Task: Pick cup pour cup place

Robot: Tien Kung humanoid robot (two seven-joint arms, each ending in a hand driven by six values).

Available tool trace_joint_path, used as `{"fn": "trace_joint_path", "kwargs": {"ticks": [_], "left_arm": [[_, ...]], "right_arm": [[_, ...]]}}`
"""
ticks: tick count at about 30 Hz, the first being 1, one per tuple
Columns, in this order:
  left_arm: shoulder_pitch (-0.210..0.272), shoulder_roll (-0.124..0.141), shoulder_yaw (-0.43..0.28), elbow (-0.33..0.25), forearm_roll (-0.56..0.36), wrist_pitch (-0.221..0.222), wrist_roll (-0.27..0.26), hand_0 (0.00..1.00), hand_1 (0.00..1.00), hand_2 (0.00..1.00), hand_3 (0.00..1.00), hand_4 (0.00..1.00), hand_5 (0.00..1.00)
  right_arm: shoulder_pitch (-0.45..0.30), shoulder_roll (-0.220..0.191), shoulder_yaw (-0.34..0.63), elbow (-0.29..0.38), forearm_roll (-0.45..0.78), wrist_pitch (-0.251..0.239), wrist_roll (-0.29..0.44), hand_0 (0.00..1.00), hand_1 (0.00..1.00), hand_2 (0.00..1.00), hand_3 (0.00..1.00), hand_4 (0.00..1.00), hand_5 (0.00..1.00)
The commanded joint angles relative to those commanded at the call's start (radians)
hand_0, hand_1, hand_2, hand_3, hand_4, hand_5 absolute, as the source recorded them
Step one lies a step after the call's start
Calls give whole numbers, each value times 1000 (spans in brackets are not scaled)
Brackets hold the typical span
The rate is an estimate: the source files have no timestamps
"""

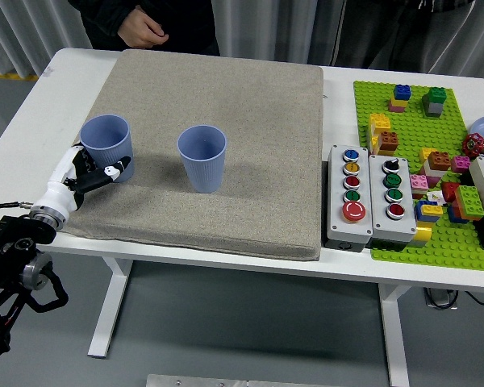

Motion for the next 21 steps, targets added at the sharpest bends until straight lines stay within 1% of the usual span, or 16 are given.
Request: {"fn": "trace_joint_path", "kwargs": {"ticks": [1,2,6,7,9,13,14,19,20,21], "left_arm": [[0,0,0,0,0,0,0,900,867,984,995,750,62],[1,0,1,-1,1,1,1,864,839,966,953,758,69],[2,-2,3,-2,-1,5,-2,864,839,966,953,758,69],[3,-3,3,-3,-1,7,-2,800,746,866,833,749,78],[3,-3,4,-6,2,18,-3,800,746,866,833,749,78],[3,-3,5,-8,6,25,-2,800,746,866,833,749,78],[3,-3,5,-9,7,25,-1,739,659,724,729,746,74],[2,-7,11,-9,6,47,-6,739,659,724,729,746,74],[2,-8,12,-9,5,48,-7,632,606,662,634,733,81],[2,-8,13,-10,5,50,-7,632,606,662,634,733,81]], "right_arm": [[0,0,0,0,0,0,0,716,672,657,616,2,248],[0,0,0,0,1,0,0,716,672,657,616,2,248],[-1,0,-1,0,1,0,0,716,672,657,616,2,248],[-1,0,0,0,0,0,0,716,672,657,615,2,248],[-1,0,0,0,-1,0,0,716,672,657,615,2,248],[-1,0,1,0,-3,1,0,716,672,657,615,2,248],[-1,0,1,0,-3,1,0,716,672,657,616,2,246],[1,0,1,0,-3,0,0,716,672,657,616,2,246],[2,0,0,0,-2,0,0,716,672,657,615,2,245],[2,-1,0,0,-1,0,0,716,672,657,615,2,245]]}}
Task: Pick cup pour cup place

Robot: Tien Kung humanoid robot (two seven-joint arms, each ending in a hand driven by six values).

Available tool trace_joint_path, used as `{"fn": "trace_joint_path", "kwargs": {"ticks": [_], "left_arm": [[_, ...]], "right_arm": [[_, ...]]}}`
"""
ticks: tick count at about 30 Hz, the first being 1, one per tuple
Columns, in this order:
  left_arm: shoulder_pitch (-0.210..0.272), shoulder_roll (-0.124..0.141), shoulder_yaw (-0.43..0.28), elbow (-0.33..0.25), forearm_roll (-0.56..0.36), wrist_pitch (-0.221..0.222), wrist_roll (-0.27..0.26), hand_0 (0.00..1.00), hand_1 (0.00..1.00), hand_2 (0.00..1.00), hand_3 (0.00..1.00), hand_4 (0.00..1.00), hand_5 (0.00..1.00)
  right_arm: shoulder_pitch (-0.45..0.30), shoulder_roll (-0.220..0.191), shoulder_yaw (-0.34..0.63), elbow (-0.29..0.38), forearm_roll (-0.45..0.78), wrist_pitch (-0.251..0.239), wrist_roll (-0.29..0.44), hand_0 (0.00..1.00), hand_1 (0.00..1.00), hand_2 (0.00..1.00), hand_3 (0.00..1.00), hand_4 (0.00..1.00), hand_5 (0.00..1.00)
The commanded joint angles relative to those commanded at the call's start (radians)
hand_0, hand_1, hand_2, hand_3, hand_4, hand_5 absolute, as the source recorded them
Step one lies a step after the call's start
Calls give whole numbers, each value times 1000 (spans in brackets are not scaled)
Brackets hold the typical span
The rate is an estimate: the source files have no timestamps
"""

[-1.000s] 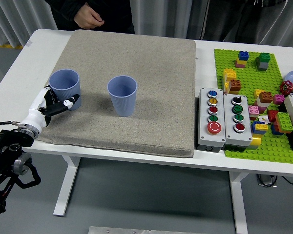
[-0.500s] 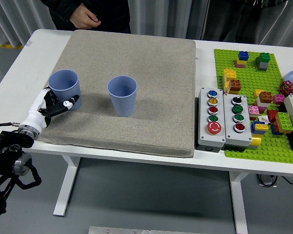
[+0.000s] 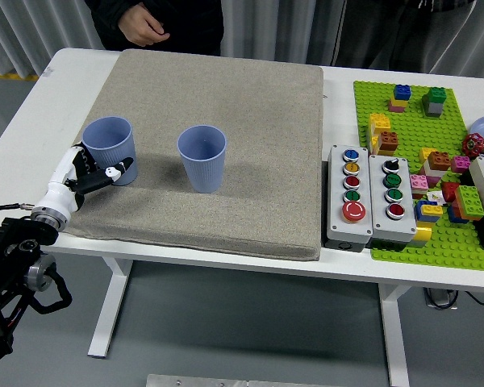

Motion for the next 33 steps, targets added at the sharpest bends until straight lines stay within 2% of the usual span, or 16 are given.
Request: {"fn": "trace_joint_path", "kwargs": {"ticks": [13,17,27,33], "left_arm": [[6,-3,-1,-36,21,19,-3,577,595,647,613,706,84],[14,-3,-15,-74,79,38,5,574,592,646,613,706,91],[19,15,-29,-174,177,62,24,573,590,642,610,698,84],[19,50,-22,-220,265,75,51,571,588,640,611,687,70]], "right_arm": [[-1,0,-2,0,1,-1,0,717,672,657,615,2,244],[-1,-1,-1,0,-1,-1,0,716,672,657,614,2,242],[0,-4,-5,0,6,-4,2,717,672,657,614,2,236],[-4,-6,-2,0,1,-4,2,718,672,657,613,2,233]]}}
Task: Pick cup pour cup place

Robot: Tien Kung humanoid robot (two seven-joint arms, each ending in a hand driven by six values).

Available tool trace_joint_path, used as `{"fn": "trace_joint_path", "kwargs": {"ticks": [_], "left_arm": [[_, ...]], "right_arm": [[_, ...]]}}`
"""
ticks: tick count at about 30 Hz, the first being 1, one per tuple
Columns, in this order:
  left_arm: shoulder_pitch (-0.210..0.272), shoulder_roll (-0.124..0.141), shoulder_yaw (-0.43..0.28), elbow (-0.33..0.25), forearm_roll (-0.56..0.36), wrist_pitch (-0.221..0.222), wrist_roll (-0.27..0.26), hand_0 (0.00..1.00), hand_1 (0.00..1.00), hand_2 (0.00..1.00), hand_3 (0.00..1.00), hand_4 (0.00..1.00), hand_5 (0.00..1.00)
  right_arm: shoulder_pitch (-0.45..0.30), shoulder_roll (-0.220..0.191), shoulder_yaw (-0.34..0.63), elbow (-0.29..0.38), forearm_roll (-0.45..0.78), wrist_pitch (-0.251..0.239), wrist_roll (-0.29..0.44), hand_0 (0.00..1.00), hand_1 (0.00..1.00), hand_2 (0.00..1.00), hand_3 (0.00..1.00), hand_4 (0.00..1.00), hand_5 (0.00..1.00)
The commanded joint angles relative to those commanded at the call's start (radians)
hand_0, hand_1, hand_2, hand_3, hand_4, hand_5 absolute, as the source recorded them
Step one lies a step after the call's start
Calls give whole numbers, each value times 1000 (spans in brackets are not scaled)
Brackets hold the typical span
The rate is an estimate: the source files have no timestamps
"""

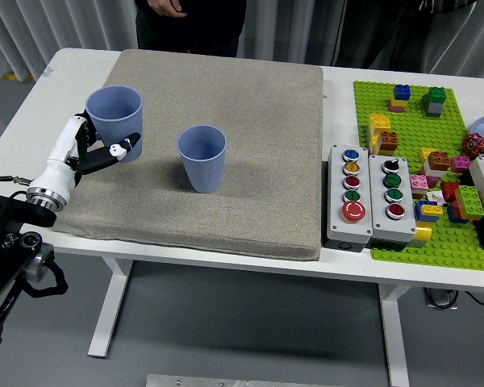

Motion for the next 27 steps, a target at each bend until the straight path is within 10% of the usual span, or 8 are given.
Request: {"fn": "trace_joint_path", "kwargs": {"ticks": [14,27], "left_arm": [[-85,108,88,-46,49,12,37,560,564,629,591,671,52],[-137,136,158,-73,155,8,72,559,561,623,592,668,49]], "right_arm": [[0,-7,-4,0,5,-4,2,717,672,657,612,2,225],[10,-9,-6,0,12,-9,5,717,672,657,612,2,219]]}}
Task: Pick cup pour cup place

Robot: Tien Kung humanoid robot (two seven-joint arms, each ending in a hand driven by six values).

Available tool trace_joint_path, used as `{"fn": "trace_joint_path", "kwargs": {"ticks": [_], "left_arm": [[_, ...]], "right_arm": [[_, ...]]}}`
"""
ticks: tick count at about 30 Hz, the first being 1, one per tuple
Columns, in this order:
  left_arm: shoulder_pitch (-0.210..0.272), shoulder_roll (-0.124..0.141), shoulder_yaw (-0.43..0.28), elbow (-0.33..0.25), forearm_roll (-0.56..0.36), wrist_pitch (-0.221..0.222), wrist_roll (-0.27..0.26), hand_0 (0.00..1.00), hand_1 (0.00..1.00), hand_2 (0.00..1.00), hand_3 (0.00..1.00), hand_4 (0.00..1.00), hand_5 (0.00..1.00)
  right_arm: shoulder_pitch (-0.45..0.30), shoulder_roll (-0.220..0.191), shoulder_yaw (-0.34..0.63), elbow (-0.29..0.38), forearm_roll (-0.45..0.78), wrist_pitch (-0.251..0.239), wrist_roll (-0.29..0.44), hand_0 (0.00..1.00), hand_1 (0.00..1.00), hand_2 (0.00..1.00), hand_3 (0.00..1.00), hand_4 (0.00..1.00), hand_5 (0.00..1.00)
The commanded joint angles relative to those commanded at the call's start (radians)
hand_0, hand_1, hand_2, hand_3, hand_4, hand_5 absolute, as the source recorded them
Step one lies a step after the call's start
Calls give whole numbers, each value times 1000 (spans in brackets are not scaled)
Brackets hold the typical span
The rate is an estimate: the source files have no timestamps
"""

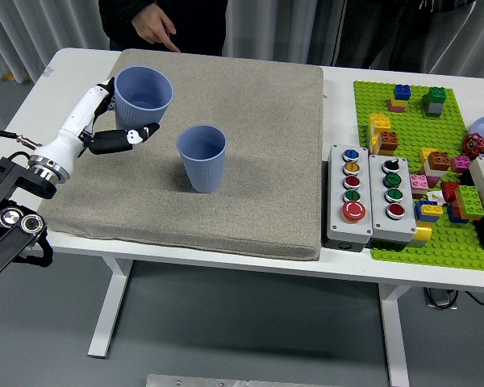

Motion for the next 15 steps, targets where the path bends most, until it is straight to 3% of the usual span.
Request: {"fn": "trace_joint_path", "kwargs": {"ticks": [11,15], "left_arm": [[-55,27,47,11,77,0,23,559,553,617,588,665,45],[-75,41,59,4,144,-4,39,559,553,617,588,665,45]], "right_arm": [[7,-2,-4,0,7,-2,1,717,671,657,612,2,215],[7,-3,-7,0,14,-3,2,717,671,657,612,2,215]]}}
